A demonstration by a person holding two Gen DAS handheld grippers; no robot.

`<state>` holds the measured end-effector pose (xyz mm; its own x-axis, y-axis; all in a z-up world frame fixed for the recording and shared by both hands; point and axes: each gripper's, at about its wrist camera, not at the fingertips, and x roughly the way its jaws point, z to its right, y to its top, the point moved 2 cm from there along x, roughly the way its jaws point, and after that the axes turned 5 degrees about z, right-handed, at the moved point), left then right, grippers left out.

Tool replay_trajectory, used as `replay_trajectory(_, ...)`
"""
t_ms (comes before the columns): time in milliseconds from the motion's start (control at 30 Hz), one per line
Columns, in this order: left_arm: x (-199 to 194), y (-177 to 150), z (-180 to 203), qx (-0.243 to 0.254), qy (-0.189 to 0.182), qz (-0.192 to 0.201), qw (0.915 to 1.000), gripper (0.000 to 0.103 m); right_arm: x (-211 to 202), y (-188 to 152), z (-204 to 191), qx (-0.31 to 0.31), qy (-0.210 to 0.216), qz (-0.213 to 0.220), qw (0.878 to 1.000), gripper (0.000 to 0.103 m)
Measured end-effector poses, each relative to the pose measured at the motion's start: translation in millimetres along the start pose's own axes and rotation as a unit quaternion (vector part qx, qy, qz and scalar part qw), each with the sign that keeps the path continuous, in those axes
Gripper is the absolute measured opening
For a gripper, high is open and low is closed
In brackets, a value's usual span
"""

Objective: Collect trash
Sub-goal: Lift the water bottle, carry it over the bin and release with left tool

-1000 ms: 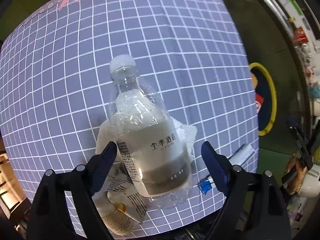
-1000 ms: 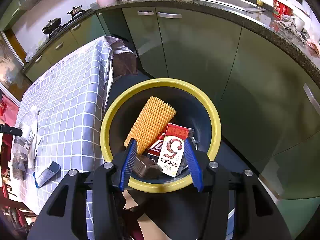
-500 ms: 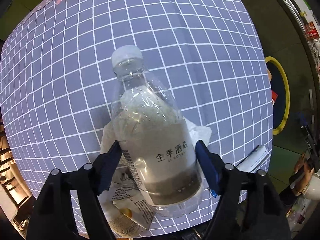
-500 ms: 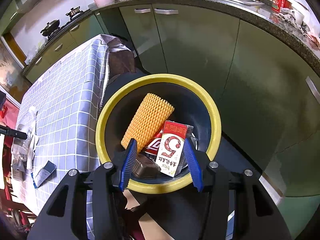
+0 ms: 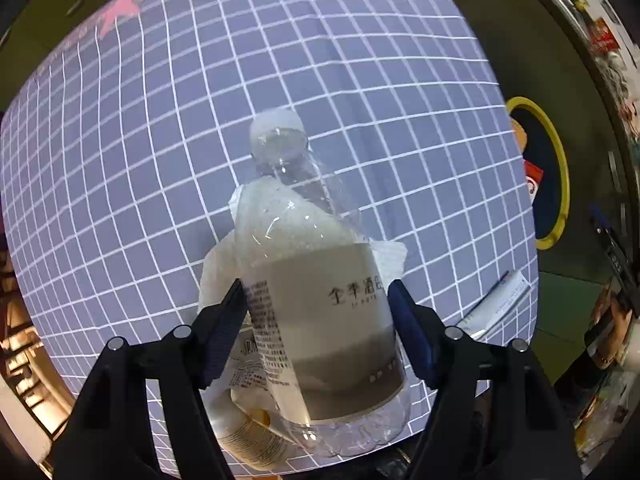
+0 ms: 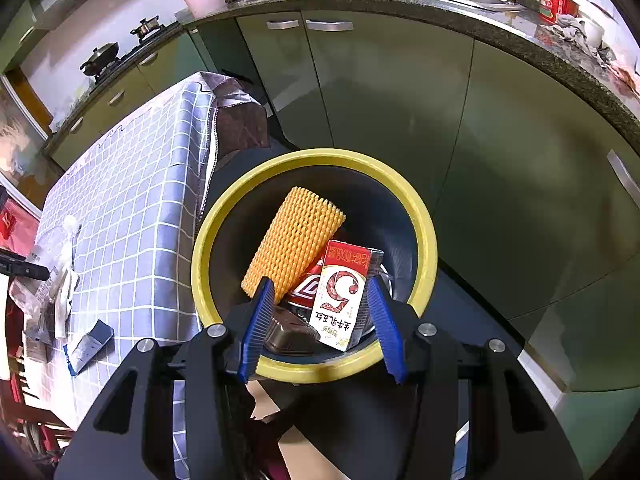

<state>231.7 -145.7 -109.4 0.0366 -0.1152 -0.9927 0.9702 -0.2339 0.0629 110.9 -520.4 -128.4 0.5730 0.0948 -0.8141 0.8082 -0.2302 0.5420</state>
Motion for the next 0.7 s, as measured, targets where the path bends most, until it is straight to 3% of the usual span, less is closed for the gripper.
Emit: replay_trajectory(700, -48.8, -2.1, 1.1, 0.040, 0.015, 0.041, 0.9982, 0.064, -0.2, -3.0, -0.8, 0.001, 0.003, -0.002, 1.000, 0.049)
